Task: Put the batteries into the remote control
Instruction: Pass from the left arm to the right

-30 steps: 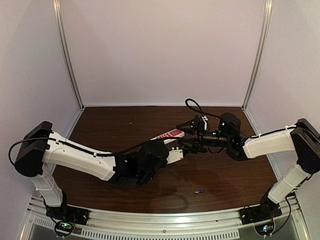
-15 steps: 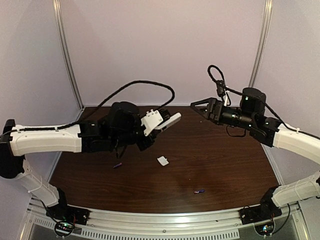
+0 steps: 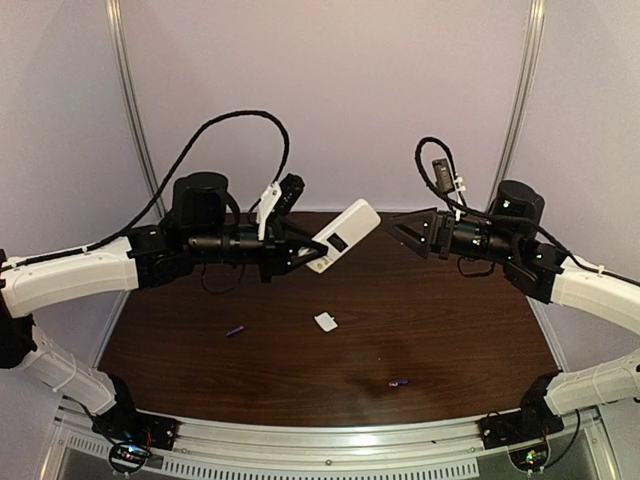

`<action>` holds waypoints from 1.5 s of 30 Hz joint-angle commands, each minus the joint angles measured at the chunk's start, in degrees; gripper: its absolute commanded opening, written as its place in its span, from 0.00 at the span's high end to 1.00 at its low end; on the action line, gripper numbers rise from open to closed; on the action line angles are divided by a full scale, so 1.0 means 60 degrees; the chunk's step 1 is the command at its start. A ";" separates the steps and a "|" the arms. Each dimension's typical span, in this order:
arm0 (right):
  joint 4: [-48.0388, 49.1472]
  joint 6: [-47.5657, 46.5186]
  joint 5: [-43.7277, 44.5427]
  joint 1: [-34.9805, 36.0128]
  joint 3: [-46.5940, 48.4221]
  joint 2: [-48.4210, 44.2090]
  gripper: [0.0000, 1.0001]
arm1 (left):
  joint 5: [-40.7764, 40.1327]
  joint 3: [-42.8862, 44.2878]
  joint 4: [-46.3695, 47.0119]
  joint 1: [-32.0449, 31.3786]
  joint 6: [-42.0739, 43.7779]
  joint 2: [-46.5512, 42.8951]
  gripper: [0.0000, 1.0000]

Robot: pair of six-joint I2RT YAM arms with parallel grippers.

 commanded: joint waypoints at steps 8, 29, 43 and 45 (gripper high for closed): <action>0.3078 0.1313 -0.1201 0.0594 -0.0475 0.0544 0.27 | 0.2453 -0.1561 0.5571 0.0177 -0.3650 0.0590 1.00; 0.5598 0.3160 -0.1409 0.1264 -0.0549 0.2046 0.70 | 0.2463 -0.2096 0.8679 0.0187 -0.5885 0.1730 1.00; 0.4256 0.3008 -0.1037 0.0943 -0.0510 0.1716 1.00 | 0.1565 -0.2104 0.4825 0.1207 -0.4587 0.0314 0.42; 0.3908 0.2947 -0.0923 0.0685 -0.0593 0.1556 1.00 | 0.1010 -0.2037 0.3461 0.1356 -0.3987 -0.0190 0.37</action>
